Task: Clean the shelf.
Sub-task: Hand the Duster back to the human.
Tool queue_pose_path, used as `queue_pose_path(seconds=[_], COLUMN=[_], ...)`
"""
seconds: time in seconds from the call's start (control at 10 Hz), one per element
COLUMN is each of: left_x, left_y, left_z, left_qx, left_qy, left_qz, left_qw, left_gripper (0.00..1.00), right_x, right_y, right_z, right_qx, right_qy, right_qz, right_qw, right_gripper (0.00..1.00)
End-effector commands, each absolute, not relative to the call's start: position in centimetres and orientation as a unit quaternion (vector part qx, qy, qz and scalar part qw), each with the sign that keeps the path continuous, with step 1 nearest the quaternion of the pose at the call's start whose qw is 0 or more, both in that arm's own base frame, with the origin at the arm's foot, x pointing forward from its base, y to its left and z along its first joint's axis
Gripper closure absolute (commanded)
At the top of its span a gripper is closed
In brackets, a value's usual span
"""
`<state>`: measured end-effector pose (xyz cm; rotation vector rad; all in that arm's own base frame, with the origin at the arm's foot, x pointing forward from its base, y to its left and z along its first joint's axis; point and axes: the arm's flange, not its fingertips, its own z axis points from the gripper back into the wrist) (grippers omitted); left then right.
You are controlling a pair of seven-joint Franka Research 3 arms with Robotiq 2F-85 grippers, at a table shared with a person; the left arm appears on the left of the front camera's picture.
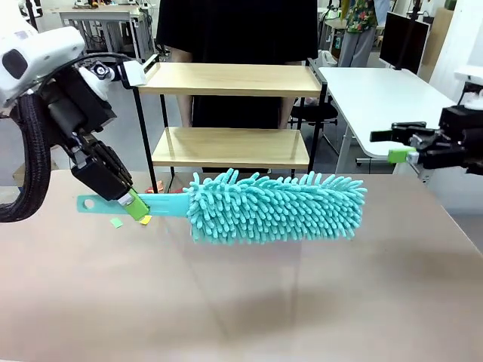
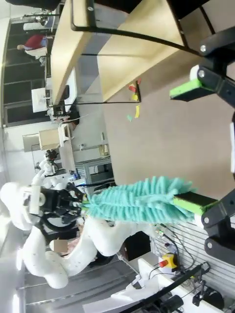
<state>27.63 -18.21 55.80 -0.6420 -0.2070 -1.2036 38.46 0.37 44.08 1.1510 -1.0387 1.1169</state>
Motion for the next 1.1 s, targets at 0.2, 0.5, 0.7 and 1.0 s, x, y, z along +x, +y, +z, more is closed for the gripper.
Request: queue_pose_path(seconds=[0.2, 0.5, 0.7, 1.0], left_x=[27.4, 27.4, 27.4, 27.4], left_y=[-17.8, -17.8, -17.8, -17.8], left_z=[56.0, 56.0, 56.0, 56.0], left_qx=[-0.295, -0.295, -0.295, -0.295], left_qy=[-0.092, -0.092, -0.092, -0.092], left_qz=[-0.553, -0.553, -0.553, -0.553], left_qw=[0.773, 0.773, 0.773, 0.773], left_gripper=[0.87, 0.87, 0.87, 0.87], right_x=[34.9, 33.9, 33.9, 33.4], right_y=[1.5, 3.4, 5.3, 8.6], right_z=[40.7, 38.9, 38.1, 37.8], right_qx=[0.495, 0.517, 0.541, 0.579], right_qy=[-0.413, -0.382, -0.377, -0.378], right_qz=[0.495, 0.458, 0.438, 0.416], right_qw=[0.583, 0.614, 0.611, 0.591], right_gripper=[0.0, 0.0, 0.0, 0.0])
